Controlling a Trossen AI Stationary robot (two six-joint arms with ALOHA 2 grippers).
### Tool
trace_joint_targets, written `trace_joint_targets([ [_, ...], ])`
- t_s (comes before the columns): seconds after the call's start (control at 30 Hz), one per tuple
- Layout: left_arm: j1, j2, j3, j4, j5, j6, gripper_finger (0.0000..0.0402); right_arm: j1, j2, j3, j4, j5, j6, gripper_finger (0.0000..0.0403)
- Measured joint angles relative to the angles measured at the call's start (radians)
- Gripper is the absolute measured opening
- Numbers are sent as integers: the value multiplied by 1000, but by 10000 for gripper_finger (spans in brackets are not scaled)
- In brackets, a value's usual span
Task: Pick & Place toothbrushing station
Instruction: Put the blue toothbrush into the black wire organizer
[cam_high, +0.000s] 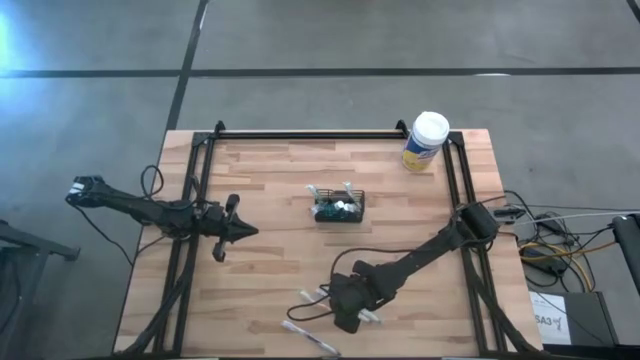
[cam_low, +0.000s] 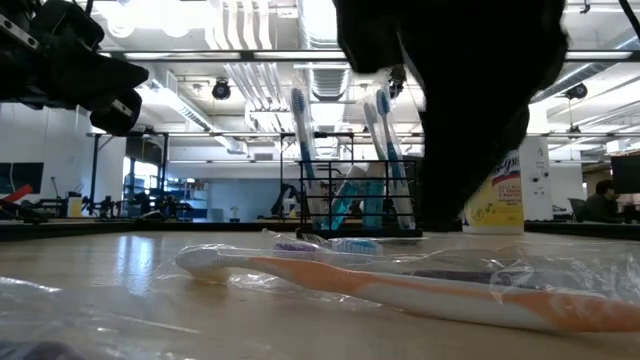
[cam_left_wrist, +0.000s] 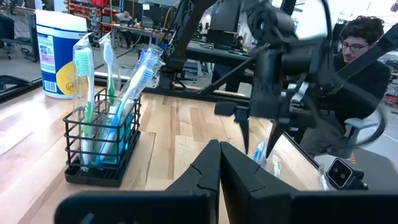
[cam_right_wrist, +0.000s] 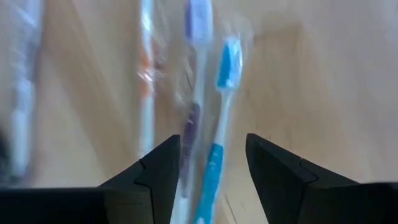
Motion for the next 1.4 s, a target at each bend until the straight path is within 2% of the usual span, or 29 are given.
trace_joint_targets([
  [0.23, 0, 2, 0, -1, 0, 0, 13, 0, 55, -1, -14, -21, -4, 180],
  [0.47, 0, 2, 0, -7, 0, -1, 8, -3, 38, -5, -26, -8, -36, 162],
  [0.6, 0, 2, 0, -6, 0, -1, 12, -5, 29, -5, -53, -7, -64, 131],
  [0.97, 0, 2, 0, -6, 1, -2, 10, -9, 14, -5, -62, 3, -133, 14],
  [1.13, 0, 2, 0, -6, 1, 0, 14, -9, -59, -5, -82, 117, -165, 8],
  [1.4, 0, 2, 0, -6, 1, 0, 13, 42, -296, -20, -51, 348, -273, 8],
])
